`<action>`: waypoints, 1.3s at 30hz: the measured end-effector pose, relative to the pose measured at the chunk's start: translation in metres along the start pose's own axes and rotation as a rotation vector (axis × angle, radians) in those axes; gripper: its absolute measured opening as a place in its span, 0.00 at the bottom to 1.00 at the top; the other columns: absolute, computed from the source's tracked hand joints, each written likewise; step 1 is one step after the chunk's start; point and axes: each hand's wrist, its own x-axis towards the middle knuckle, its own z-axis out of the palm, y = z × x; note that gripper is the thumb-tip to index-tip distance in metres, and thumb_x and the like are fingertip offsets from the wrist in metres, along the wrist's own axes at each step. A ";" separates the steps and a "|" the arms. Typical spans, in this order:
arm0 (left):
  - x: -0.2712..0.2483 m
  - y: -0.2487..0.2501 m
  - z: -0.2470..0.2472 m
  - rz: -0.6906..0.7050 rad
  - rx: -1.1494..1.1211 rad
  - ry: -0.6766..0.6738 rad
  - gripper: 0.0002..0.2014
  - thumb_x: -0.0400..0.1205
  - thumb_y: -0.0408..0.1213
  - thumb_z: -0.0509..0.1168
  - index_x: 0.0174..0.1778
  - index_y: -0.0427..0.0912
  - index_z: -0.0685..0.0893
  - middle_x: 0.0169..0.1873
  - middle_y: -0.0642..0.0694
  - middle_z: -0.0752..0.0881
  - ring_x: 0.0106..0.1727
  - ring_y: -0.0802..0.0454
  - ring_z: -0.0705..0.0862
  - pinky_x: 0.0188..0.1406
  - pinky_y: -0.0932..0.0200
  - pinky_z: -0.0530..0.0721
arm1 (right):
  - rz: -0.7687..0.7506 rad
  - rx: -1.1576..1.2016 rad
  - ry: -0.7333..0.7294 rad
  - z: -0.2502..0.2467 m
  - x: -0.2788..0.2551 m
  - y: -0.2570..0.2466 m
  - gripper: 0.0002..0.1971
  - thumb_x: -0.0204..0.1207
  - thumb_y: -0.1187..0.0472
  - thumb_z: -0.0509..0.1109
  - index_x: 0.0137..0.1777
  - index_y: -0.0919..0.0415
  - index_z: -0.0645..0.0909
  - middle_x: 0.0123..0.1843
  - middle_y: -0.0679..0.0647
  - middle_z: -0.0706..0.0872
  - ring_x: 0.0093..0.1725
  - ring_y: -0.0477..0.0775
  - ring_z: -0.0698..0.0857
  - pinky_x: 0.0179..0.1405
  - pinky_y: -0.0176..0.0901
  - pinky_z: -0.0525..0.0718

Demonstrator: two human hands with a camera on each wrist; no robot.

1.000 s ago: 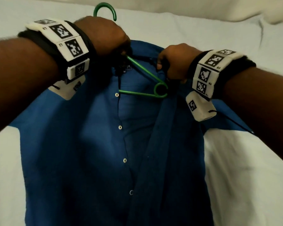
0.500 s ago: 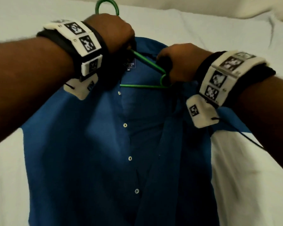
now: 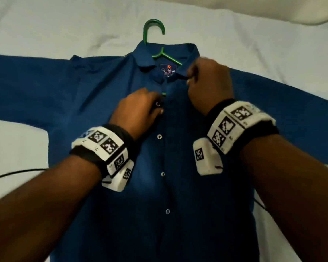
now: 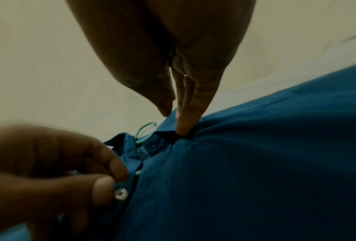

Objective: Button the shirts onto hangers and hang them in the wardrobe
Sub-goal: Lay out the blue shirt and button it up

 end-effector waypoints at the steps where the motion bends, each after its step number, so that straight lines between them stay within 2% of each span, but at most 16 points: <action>1: -0.003 -0.003 0.007 -0.019 -0.005 0.002 0.14 0.84 0.45 0.68 0.65 0.49 0.84 0.57 0.39 0.83 0.60 0.34 0.83 0.53 0.41 0.81 | -0.003 -0.011 -0.029 0.007 -0.005 -0.004 0.08 0.79 0.59 0.69 0.53 0.61 0.85 0.55 0.60 0.89 0.59 0.64 0.85 0.53 0.48 0.80; 3: -0.004 -0.006 0.014 -0.043 -0.015 0.051 0.14 0.85 0.44 0.68 0.66 0.48 0.83 0.57 0.39 0.81 0.58 0.33 0.83 0.52 0.40 0.82 | 0.030 -0.054 -0.142 0.024 -0.015 -0.011 0.12 0.80 0.51 0.71 0.49 0.61 0.85 0.54 0.60 0.89 0.58 0.64 0.86 0.49 0.47 0.79; 5: 0.000 -0.005 0.017 -0.068 -0.017 0.091 0.12 0.86 0.42 0.66 0.64 0.44 0.83 0.56 0.37 0.82 0.57 0.33 0.83 0.51 0.41 0.80 | 0.050 -0.099 -0.193 0.041 -0.023 -0.016 0.16 0.81 0.48 0.70 0.53 0.62 0.83 0.58 0.63 0.87 0.60 0.67 0.85 0.51 0.49 0.80; 9: 0.008 0.002 0.017 -0.132 0.012 0.071 0.09 0.87 0.41 0.64 0.60 0.42 0.82 0.58 0.37 0.82 0.57 0.34 0.82 0.48 0.46 0.75 | 0.070 -0.153 -0.153 0.059 -0.028 -0.021 0.16 0.83 0.54 0.68 0.63 0.65 0.79 0.65 0.64 0.83 0.65 0.69 0.83 0.54 0.53 0.82; 12: 0.012 0.003 0.011 -0.163 -0.050 0.043 0.08 0.86 0.39 0.64 0.55 0.40 0.85 0.56 0.38 0.85 0.58 0.36 0.83 0.51 0.48 0.75 | 0.085 -0.165 -0.147 0.055 -0.030 -0.025 0.13 0.83 0.57 0.65 0.63 0.63 0.79 0.66 0.63 0.83 0.65 0.69 0.83 0.52 0.53 0.81; 14: 0.012 0.000 0.005 -0.177 -0.169 0.070 0.04 0.84 0.38 0.67 0.46 0.44 0.86 0.49 0.43 0.89 0.53 0.42 0.85 0.48 0.54 0.76 | 0.134 -0.082 -0.126 0.048 -0.030 -0.023 0.11 0.81 0.57 0.65 0.59 0.61 0.81 0.62 0.62 0.84 0.62 0.67 0.83 0.47 0.49 0.76; 17: 0.009 -0.006 0.001 -0.213 -0.386 0.111 0.05 0.79 0.34 0.72 0.40 0.47 0.86 0.33 0.53 0.86 0.36 0.59 0.83 0.36 0.69 0.76 | 0.200 0.210 -0.081 0.047 -0.029 -0.016 0.06 0.77 0.56 0.69 0.46 0.58 0.83 0.45 0.54 0.86 0.49 0.58 0.85 0.42 0.41 0.71; 18: 0.008 -0.006 0.002 -0.217 -0.493 0.102 0.05 0.79 0.32 0.73 0.41 0.47 0.87 0.31 0.54 0.85 0.32 0.61 0.82 0.35 0.70 0.77 | 0.197 0.298 -0.070 0.050 -0.029 -0.014 0.04 0.76 0.57 0.71 0.41 0.56 0.82 0.40 0.51 0.84 0.45 0.53 0.84 0.41 0.39 0.72; 20: 0.007 -0.005 0.002 -0.217 -0.691 0.083 0.05 0.81 0.29 0.73 0.43 0.44 0.88 0.27 0.51 0.86 0.27 0.58 0.82 0.33 0.63 0.82 | 0.194 0.427 -0.038 0.057 -0.031 -0.012 0.05 0.75 0.59 0.74 0.38 0.53 0.82 0.34 0.46 0.83 0.39 0.48 0.83 0.38 0.39 0.74; 23: 0.006 -0.003 0.002 -0.217 -0.810 0.075 0.03 0.82 0.27 0.72 0.46 0.38 0.88 0.27 0.47 0.87 0.23 0.60 0.81 0.27 0.65 0.82 | 0.188 0.512 -0.010 0.064 -0.034 -0.006 0.05 0.75 0.61 0.75 0.40 0.53 0.83 0.34 0.45 0.83 0.38 0.45 0.82 0.39 0.36 0.75; 25: 0.006 -0.004 0.002 -0.222 -0.820 0.073 0.03 0.81 0.27 0.73 0.46 0.38 0.88 0.27 0.46 0.87 0.23 0.60 0.81 0.26 0.65 0.81 | 0.180 0.538 -0.001 0.068 -0.034 -0.003 0.05 0.76 0.62 0.75 0.40 0.54 0.84 0.35 0.45 0.84 0.38 0.45 0.83 0.41 0.36 0.77; 28: 0.006 -0.007 0.006 -0.215 -0.792 0.079 0.05 0.80 0.28 0.75 0.42 0.41 0.88 0.27 0.47 0.89 0.26 0.54 0.84 0.30 0.59 0.83 | 0.171 0.574 0.012 0.074 -0.033 0.001 0.05 0.75 0.64 0.75 0.39 0.54 0.85 0.34 0.45 0.85 0.37 0.44 0.84 0.42 0.38 0.81; 33: 0.007 -0.007 0.010 -0.219 -0.846 0.086 0.04 0.79 0.25 0.76 0.45 0.34 0.87 0.32 0.39 0.89 0.26 0.59 0.87 0.30 0.67 0.83 | 0.124 0.551 0.025 0.076 -0.034 0.003 0.05 0.73 0.63 0.76 0.39 0.52 0.85 0.35 0.45 0.86 0.37 0.44 0.85 0.43 0.39 0.83; 39: 0.007 -0.009 0.013 -0.241 -0.860 0.102 0.04 0.78 0.22 0.74 0.42 0.32 0.88 0.27 0.45 0.89 0.30 0.56 0.90 0.32 0.64 0.87 | 0.072 0.506 0.024 0.075 -0.036 0.004 0.05 0.70 0.62 0.78 0.38 0.51 0.86 0.37 0.46 0.89 0.38 0.44 0.86 0.41 0.33 0.81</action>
